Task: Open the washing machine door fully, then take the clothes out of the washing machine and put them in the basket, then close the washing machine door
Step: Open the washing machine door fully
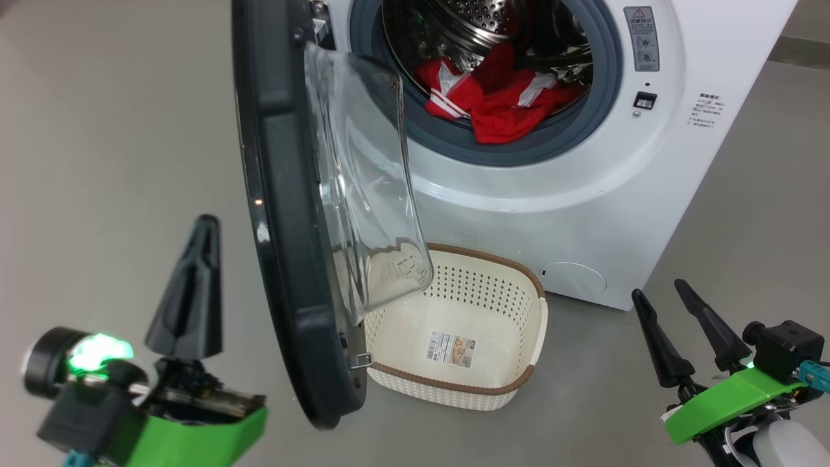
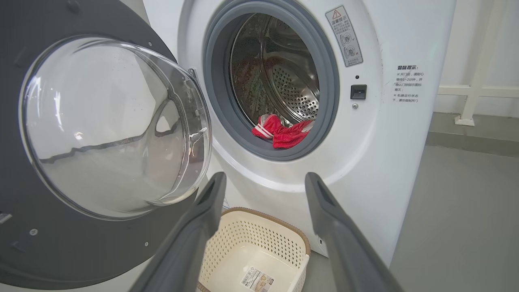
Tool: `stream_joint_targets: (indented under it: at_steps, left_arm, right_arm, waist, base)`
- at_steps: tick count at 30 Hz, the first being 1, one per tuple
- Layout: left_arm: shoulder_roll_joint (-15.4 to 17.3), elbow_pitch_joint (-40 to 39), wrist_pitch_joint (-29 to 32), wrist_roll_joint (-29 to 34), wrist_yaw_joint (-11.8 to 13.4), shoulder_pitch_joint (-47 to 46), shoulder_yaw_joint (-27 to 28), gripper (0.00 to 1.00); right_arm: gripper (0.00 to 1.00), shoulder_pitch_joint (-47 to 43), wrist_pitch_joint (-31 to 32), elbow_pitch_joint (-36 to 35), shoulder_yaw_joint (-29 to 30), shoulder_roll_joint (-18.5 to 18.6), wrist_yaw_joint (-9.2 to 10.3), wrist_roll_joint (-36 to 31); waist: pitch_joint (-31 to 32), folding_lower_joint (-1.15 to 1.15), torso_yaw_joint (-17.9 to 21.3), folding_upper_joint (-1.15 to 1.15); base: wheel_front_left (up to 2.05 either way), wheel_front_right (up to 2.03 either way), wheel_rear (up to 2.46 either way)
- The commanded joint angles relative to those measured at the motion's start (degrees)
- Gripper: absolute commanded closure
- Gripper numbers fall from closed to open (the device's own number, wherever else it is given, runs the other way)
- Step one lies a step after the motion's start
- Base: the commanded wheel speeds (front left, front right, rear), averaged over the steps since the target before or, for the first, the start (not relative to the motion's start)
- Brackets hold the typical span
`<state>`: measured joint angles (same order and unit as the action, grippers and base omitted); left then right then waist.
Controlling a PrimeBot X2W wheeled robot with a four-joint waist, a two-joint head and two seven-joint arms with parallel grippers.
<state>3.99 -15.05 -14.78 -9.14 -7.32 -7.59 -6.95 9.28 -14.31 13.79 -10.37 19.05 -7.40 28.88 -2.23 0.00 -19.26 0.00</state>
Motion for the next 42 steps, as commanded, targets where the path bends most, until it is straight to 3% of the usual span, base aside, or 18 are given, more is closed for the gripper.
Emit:
stream_joint_targets:
  at_steps: [1,10,16,24,34,42]
  left_arm:
    - [1.1,-2.3,-0.2,0.6,-0.1,-2.0,1.0,1.0]
    - [3.2,-5.2,0.1,-1.9,-0.1,-1.6,-8.7,1.0]
    - [3.7,0.7,2.6,-6.5,-0.2,-1.2,-14.7,1.0]
    - [3.7,8.5,3.4,-9.4,-0.2,-1.5,-18.7,1.0]
    - [3.5,15.7,4.5,-11.5,-0.1,-2.1,-19.3,1.0]
    - [4.7,17.9,4.4,-12.4,1.7,-3.1,-16.4,1.0]
  right_arm:
    - [0.0,0.0,-0.7,-1.5,-0.8,0.5,-0.09,-0.1]
    - [0.0,0.0,-0.7,-1.5,-0.9,-0.2,-0.09,0.1]
    - [0.0,0.4,-0.7,-1.3,-1.3,-0.3,-0.09,0.3]
    - [0.0,0.4,-0.7,-1.2,-1.5,-0.5,-0.09,0.6]
    - [0.0,0.7,-0.7,-1.1,-1.7,-0.9,-0.09,0.6]
    - [0.0,0.7,-0.7,-1.0,-1.6,-0.9,-0.09,0.8]
  waist:
    - [0.0,0.0,0.0,0.0]
    - [-0.2,0.0,0.3,0.0]
    - [-0.4,0.0,1.2,0.0]
    - [-0.6,0.0,2.1,0.0]
    - [-1.2,0.0,2.7,0.0]
    - [-1.4,0.0,2.3,0.0]
  base:
    - [0.0,0.0,0.0]
    - [0.0,0.0,0.0]
    - [0.0,0.0,0.0]
    - [0.0,0.0,0.0]
    - [0.0,0.0,0.0]
    - [0.0,0.0,0.0]
